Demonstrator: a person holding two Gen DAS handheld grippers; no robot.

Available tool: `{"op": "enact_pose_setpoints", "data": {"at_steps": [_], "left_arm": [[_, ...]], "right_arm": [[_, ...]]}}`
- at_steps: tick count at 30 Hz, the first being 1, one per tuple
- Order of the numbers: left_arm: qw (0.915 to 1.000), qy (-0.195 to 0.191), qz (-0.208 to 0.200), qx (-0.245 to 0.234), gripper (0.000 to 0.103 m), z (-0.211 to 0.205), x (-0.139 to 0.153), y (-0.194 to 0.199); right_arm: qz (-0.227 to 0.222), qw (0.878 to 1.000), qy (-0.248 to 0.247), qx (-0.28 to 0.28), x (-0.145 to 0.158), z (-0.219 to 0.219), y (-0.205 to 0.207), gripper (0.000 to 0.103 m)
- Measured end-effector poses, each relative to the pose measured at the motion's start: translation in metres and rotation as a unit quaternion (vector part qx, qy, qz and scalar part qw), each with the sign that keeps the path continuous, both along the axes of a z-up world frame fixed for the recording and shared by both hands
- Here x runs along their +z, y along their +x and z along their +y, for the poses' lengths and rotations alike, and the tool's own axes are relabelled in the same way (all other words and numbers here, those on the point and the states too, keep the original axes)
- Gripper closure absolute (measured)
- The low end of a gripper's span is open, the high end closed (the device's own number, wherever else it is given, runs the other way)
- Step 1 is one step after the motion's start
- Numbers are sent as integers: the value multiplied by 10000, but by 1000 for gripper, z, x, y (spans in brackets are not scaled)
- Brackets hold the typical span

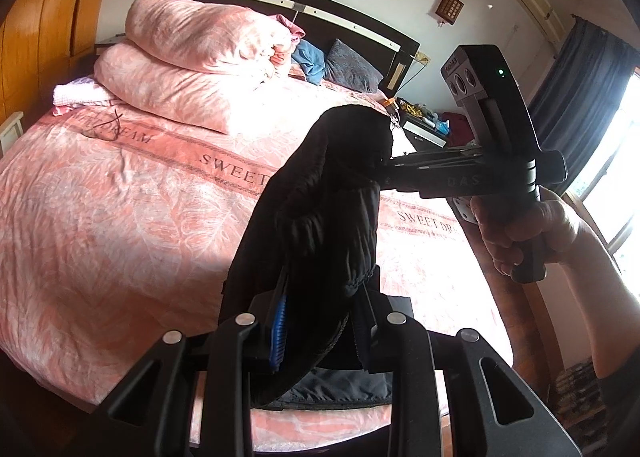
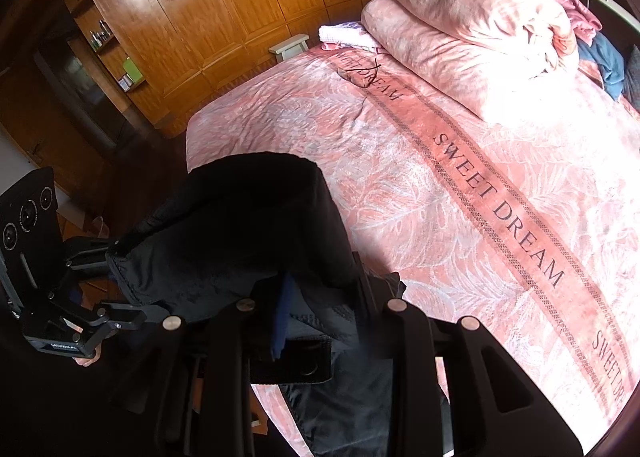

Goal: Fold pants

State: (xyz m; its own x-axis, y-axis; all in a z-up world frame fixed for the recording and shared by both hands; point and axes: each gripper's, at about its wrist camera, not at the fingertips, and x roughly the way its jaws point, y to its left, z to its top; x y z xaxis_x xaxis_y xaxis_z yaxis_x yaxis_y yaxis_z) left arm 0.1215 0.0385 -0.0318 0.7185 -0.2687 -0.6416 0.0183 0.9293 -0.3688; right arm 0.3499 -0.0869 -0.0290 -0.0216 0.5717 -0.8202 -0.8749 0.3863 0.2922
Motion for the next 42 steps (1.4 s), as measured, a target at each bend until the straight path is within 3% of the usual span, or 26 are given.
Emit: {"op": "enact_pose_setpoints", "data": {"at_steps": [18, 42], "left_arm": [[9973, 427, 102, -592, 76, -61, -12, 11], [9898, 775, 273, -1167, 76, -110, -32, 23]], "right_arm": [[34, 9994, -47, -326, -16, -48, 3, 77], [84, 9983, -165, -547, -34, -92, 2, 76]]}}
